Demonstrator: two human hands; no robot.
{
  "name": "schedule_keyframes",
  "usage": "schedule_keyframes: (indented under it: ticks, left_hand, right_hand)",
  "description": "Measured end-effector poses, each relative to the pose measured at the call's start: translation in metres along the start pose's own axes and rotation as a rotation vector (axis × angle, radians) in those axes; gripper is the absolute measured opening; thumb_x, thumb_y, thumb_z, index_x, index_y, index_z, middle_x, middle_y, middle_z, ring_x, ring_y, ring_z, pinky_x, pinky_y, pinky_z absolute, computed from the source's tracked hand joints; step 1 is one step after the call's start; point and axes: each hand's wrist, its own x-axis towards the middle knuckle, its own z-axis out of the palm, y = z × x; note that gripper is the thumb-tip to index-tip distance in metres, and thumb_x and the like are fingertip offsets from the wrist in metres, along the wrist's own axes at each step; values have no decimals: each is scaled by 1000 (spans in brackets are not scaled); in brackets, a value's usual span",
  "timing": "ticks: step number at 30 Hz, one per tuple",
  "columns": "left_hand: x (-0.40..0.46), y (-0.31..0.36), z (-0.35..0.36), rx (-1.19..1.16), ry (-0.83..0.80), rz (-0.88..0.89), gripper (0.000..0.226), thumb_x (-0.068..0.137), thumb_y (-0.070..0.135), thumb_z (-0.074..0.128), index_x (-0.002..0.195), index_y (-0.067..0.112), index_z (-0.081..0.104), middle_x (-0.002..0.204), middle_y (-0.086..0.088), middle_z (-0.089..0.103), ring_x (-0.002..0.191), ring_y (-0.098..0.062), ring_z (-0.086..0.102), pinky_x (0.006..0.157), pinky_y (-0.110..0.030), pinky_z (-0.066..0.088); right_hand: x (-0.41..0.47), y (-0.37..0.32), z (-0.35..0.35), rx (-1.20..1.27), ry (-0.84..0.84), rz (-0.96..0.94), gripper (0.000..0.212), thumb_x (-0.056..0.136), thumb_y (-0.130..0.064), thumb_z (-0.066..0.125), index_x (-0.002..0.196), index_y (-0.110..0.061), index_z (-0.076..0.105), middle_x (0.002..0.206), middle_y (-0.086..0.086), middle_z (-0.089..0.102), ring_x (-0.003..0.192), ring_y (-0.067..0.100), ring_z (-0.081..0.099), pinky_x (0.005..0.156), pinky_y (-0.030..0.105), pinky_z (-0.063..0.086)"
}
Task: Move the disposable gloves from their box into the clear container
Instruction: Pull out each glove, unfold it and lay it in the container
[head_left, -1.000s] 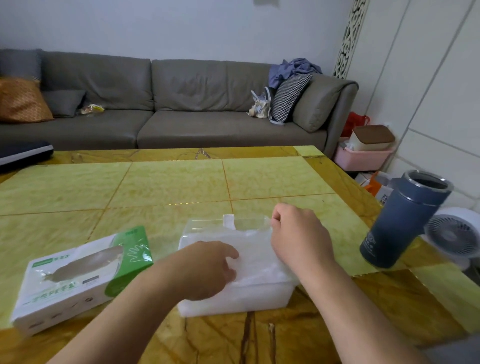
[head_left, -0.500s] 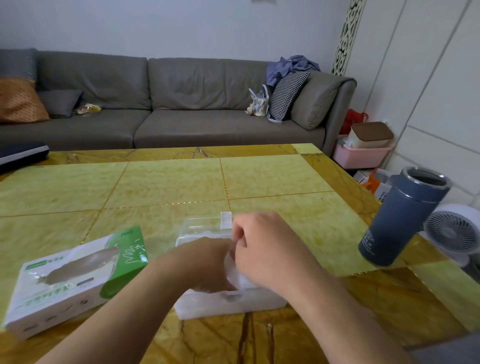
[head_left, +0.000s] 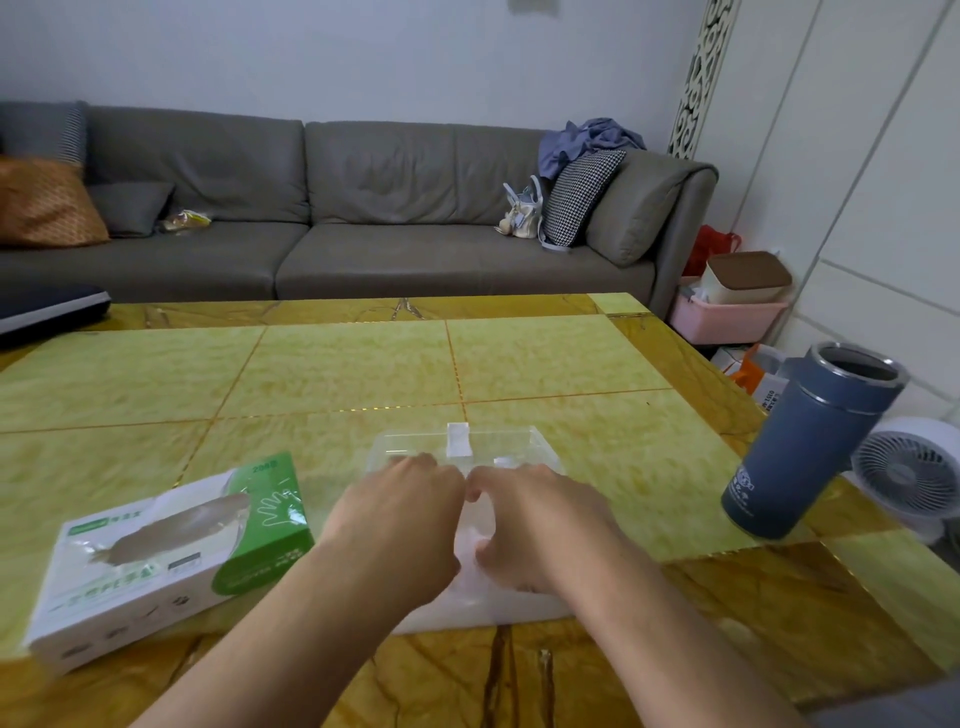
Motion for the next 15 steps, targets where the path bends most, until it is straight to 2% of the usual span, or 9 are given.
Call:
schedule_keyframes:
  ticks: [3, 5, 8, 10, 12, 14, 15]
  left_hand:
    - [4, -4, 7, -50, -110, -62, 66, 90, 45, 76, 147, 28, 47, 135, 3, 57, 122, -18, 59, 86, -30, 49]
    - [7, -4, 9, -50, -164, -93, 62, 91, 45, 74, 144, 26, 48, 134, 3, 59, 120, -17, 61, 83, -29, 48]
    - [13, -3, 10, -62, -235, -117, 38, 90, 41, 74, 118, 21, 59, 108, 4, 67, 91, -15, 64, 68, -27, 46]
    - [17, -4, 10, -66, -282, -116, 30, 90, 40, 74, 105, 19, 60, 87, 4, 63, 73, -14, 57, 64, -26, 45]
    - [20, -3, 8, -73, -335, -113, 38, 90, 40, 75, 116, 17, 60, 82, 5, 60, 68, -13, 54, 64, -26, 46]
    - [21, -3, 4, -59, -382, -107, 45, 91, 37, 74, 128, 15, 60, 82, 4, 60, 63, -12, 52, 57, -23, 43]
    - [21, -3, 2, -50, -399, -98, 43, 92, 34, 73, 127, 14, 60, 78, 4, 58, 59, -11, 50, 53, -21, 40]
  right_hand:
    - [2, 1, 2, 4, -25, 18, 69, 84, -21, 68, 145, -48, 47, 137, -8, 58, 107, 16, 66, 66, 30, 42]
    - [1, 2, 3, -3, -27, 24, 67, 85, -21, 69, 144, -44, 49, 138, -5, 55, 106, 18, 66, 64, 30, 43]
    - [0, 5, 2, -18, -17, 47, 53, 84, -19, 73, 132, -25, 52, 123, -1, 54, 90, 21, 66, 58, 30, 46]
    - [0, 5, 1, -38, -21, 68, 37, 83, -16, 75, 116, -17, 58, 106, 0, 58, 80, 21, 66, 53, 30, 46]
    - [1, 4, 1, -50, -31, 85, 19, 82, -16, 76, 98, -13, 67, 91, 2, 64, 70, 22, 69, 46, 29, 43]
    - [3, 3, 1, -51, -73, 110, 13, 82, -18, 79, 89, -11, 71, 85, 5, 68, 62, 22, 67, 43, 26, 40]
    - [6, 3, 1, -50, -104, 123, 13, 82, -19, 80, 84, -10, 71, 83, 5, 68, 57, 21, 62, 43, 25, 39]
